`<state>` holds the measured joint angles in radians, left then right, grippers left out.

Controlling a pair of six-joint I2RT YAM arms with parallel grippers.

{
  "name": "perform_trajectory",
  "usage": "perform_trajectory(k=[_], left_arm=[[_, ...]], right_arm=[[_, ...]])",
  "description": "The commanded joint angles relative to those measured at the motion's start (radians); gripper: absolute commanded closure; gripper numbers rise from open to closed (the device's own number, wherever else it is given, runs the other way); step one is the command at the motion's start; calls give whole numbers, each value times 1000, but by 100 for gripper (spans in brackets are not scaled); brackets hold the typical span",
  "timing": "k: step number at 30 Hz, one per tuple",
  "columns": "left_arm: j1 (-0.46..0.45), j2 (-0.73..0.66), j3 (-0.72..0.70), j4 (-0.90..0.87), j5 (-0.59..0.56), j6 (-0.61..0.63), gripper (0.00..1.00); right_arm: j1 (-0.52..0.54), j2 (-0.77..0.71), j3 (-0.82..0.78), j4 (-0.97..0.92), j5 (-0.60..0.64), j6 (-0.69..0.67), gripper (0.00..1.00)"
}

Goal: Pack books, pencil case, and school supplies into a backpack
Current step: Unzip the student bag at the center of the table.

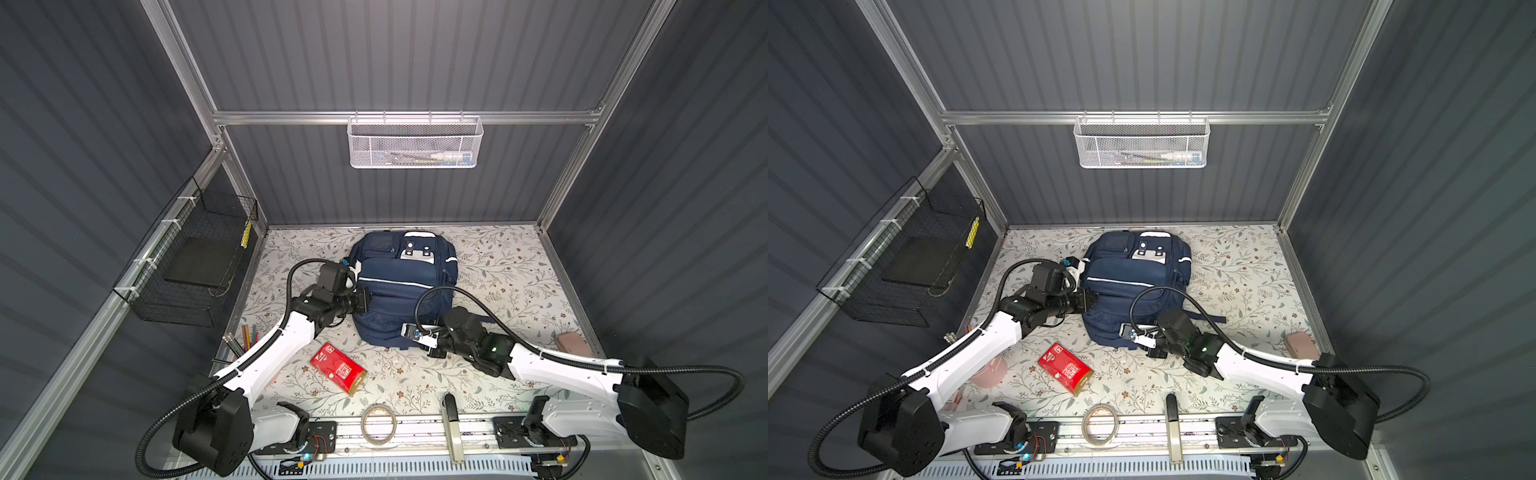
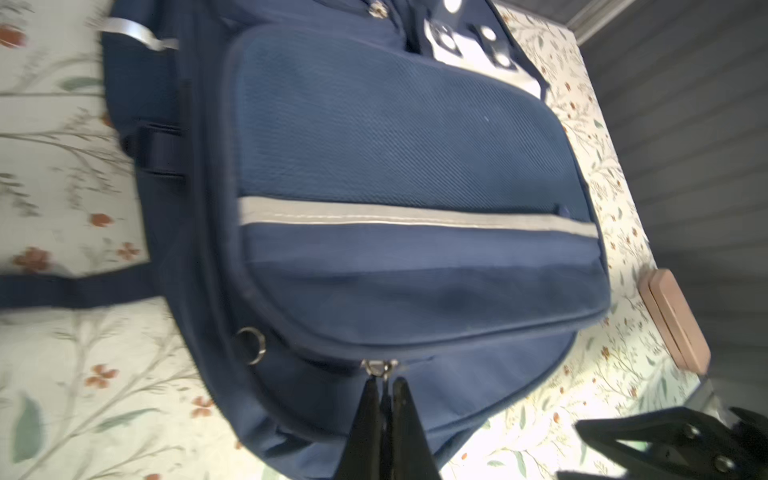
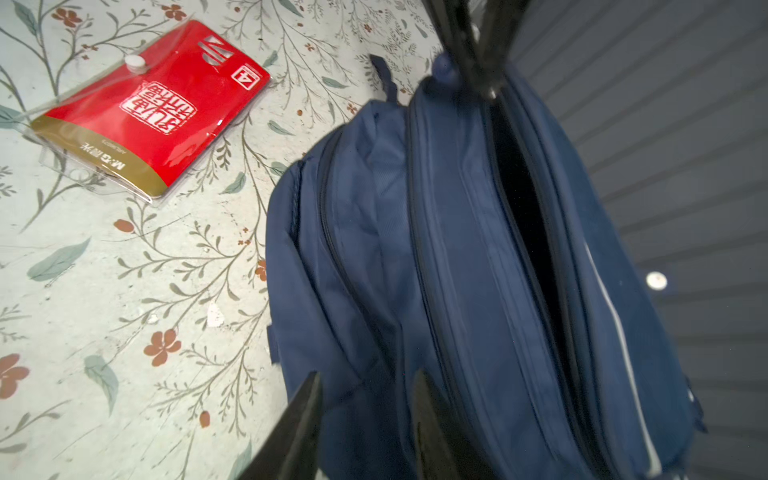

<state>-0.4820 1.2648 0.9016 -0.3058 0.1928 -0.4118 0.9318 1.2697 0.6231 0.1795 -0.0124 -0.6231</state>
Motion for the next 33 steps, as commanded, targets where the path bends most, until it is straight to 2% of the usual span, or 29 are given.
perform_trajectory(k=[1, 4, 7, 9, 15, 17, 20, 22, 24, 27, 30, 33], left_arm=[[-29, -16, 6, 33, 38, -22, 100], [-36, -30, 29, 16, 44, -24, 100], [-45, -39, 38, 4, 51, -25, 100], [-49, -45, 31, 4, 56, -31, 100], [-62, -73, 0, 7, 70, -57, 100], [-62, -82, -10, 5, 71, -58, 100], [-63, -96, -20, -6, 55, -58, 100], [-61, -108, -26, -4, 40, -65, 100], [-57, -114, -30, -2, 23, -71, 100], [-26, -97, -35, 1, 26, -74, 100], [-14, -74, -32, 17, 29, -74, 100], [-12, -51, -28, 26, -13, -59, 100]], right_arm=[[18, 57, 79, 73, 61, 108, 56], [34, 132, 117, 123, 28, 156, 52], [82, 204, 140, 248, 147, 168, 45], [89, 256, 189, 241, 216, 180, 44], [88, 390, 296, 222, 255, 185, 43], [88, 422, 318, 209, 252, 196, 49], [88, 430, 312, 175, 285, 184, 73], [82, 387, 253, 188, 271, 171, 91], [75, 319, 172, 212, 228, 143, 100], [53, 209, 49, 249, 162, 88, 100], [-6, 121, -4, 167, 51, 74, 100], [-70, 28, -65, 136, -17, 61, 100]])
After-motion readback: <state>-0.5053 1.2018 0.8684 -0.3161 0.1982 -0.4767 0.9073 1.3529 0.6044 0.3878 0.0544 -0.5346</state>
